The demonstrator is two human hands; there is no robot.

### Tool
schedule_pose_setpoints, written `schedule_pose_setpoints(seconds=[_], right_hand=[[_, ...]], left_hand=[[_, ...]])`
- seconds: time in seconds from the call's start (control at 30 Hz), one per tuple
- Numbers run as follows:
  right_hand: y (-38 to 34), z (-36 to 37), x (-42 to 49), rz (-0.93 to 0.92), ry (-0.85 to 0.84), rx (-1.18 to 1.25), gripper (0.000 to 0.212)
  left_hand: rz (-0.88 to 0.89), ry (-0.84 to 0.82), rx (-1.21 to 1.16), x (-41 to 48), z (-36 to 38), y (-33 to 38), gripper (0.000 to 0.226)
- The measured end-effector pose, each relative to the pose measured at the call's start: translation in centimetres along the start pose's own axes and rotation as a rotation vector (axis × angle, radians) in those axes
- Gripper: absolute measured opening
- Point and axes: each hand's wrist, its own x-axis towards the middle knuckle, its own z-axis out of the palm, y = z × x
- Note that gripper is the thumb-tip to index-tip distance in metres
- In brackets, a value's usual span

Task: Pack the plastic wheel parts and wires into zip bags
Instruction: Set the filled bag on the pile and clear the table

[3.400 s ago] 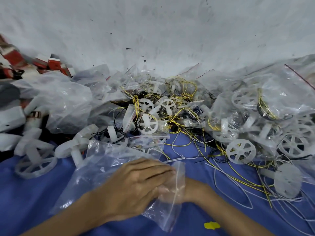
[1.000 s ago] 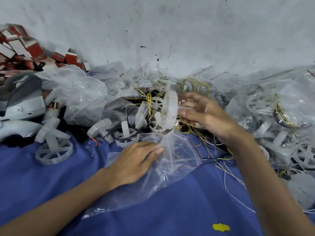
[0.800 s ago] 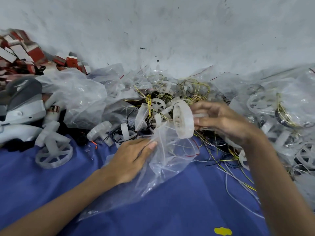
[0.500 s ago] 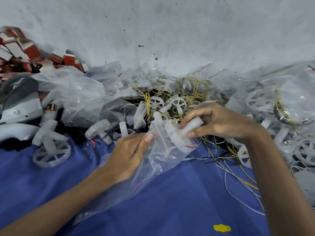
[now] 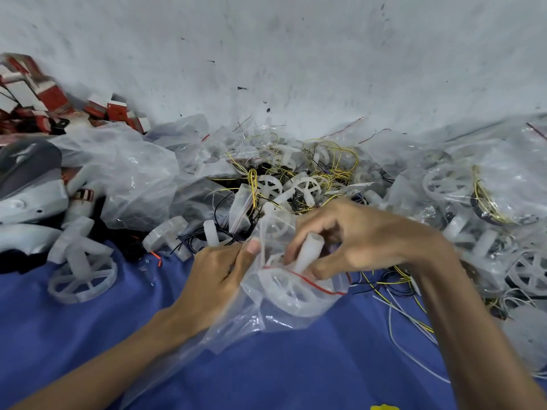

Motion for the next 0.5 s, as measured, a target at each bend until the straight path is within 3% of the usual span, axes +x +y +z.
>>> schedule_pose_setpoints(seconds=[0.1,0.27,0.43,0.5], right_hand=[[0.3,1.0,1.0,0.112,-0.107,-0.088,0.004],[1.5,3.1,2.8,0.123,-0.22,-0.284,0.012],[0.1,4.5,3.4,-0.018,-0.179,-0.026,0.018],[0.6,5.6,3.3,0.065,-0.149,-0.086,0.016]], left_hand=[[0.028,-0.034,-0.119,-0.3,0.5,0.3,0.042],[0.005,-0.096,-0.103,-0.5,0.4,0.0,0.036],[-0.035,-0.116,-0.121,-0.4,-0.1,0.1,0.041],[-0.025,-0.144,-0.12,-0.3,-0.3,0.5,0.048]])
